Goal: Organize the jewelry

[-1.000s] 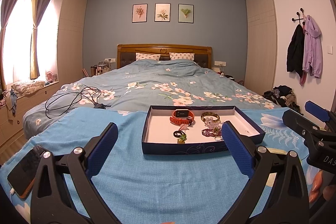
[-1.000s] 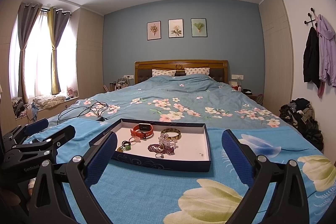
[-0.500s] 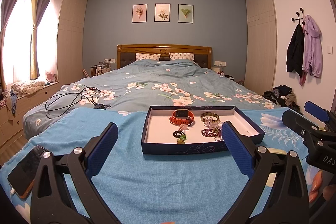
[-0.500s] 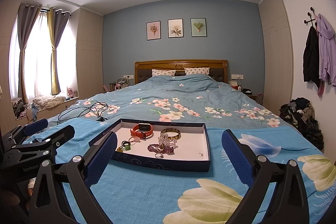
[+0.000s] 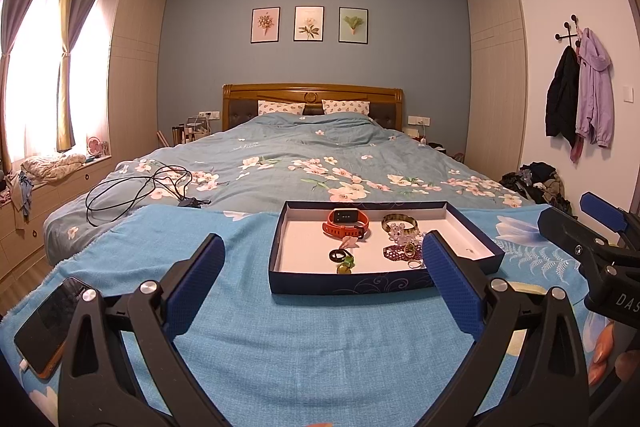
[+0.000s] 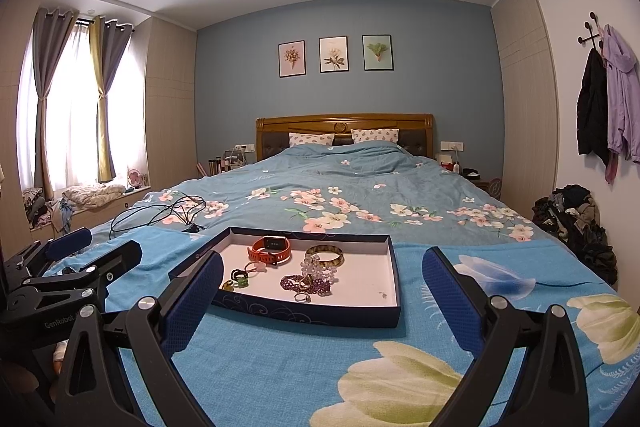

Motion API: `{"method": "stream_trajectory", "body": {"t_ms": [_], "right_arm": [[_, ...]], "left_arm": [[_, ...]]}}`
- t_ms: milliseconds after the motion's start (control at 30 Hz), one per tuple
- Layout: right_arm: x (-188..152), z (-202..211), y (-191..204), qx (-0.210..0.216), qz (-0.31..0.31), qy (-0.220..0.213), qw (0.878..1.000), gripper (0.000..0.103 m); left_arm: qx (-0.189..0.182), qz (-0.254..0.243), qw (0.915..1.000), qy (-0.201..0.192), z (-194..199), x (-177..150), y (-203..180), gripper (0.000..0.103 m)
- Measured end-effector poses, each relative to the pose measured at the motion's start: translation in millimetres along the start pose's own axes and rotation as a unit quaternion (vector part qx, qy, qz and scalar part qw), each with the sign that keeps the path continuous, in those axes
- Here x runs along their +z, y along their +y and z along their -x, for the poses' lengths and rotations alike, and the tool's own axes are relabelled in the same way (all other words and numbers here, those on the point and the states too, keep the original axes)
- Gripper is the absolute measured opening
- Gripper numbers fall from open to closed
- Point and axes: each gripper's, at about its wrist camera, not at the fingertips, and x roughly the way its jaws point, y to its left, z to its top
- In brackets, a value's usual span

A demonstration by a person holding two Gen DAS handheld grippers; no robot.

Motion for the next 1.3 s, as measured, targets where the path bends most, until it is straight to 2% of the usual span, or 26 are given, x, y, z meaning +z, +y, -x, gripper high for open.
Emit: {"method": "stream_trajectory", "body": {"t_ms": [1300], "right_arm": [[3.3, -3.5, 1.5, 0.000, -0.004, 0.000, 1.000, 0.096]], "left_arm": [[-0.003, -0.003, 1.0000, 0.001, 1.3, 0.8, -1.8, 0.097]]}}
